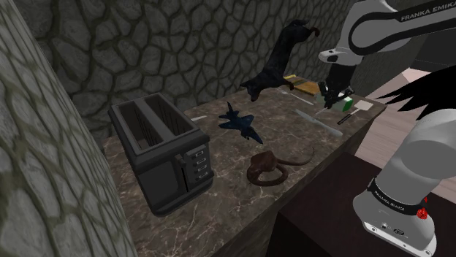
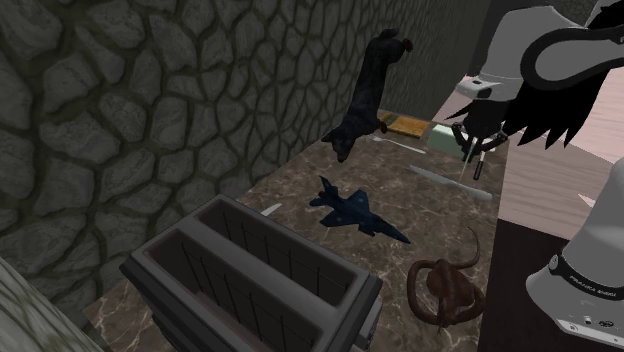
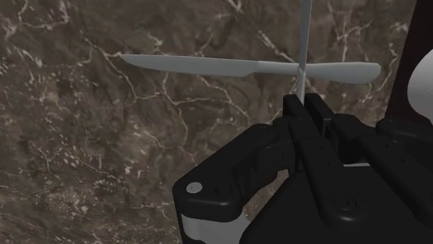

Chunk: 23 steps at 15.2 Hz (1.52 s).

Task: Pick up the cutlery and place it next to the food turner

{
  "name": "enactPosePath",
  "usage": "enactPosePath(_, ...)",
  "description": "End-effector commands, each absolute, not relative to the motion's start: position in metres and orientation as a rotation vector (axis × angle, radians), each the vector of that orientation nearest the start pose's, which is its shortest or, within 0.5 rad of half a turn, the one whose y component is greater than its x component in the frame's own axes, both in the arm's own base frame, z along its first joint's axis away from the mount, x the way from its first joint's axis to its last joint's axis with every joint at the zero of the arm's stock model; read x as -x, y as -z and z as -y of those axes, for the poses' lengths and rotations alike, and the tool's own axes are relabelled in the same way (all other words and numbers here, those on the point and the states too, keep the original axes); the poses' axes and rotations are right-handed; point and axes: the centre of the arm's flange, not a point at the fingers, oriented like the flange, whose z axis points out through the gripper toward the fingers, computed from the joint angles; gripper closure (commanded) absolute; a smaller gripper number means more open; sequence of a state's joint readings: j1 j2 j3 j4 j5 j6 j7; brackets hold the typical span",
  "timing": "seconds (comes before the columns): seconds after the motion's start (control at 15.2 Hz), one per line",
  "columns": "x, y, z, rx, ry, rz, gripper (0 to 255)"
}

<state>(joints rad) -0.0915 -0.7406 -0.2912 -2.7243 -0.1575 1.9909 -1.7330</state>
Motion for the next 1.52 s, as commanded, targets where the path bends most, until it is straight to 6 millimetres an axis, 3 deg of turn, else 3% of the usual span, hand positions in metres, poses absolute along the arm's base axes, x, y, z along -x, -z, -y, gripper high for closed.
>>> enactPosePath(0.0,-0.300,-0.417,0.126,2.284,0.063,2.107,255)
enactPosePath(0.59,-0.300,-0.369,0.126,2.284,0.063,2.107,255)
enactPosePath(1.12,-0.300,-0.369,0.126,2.284,0.063,2.107,255)
enactPosePath(1.19,-0.300,-0.369,0.126,2.284,0.063,2.107,0)
enactPosePath(1.45,-0.300,-0.369,0.126,2.284,0.063,2.107,0)
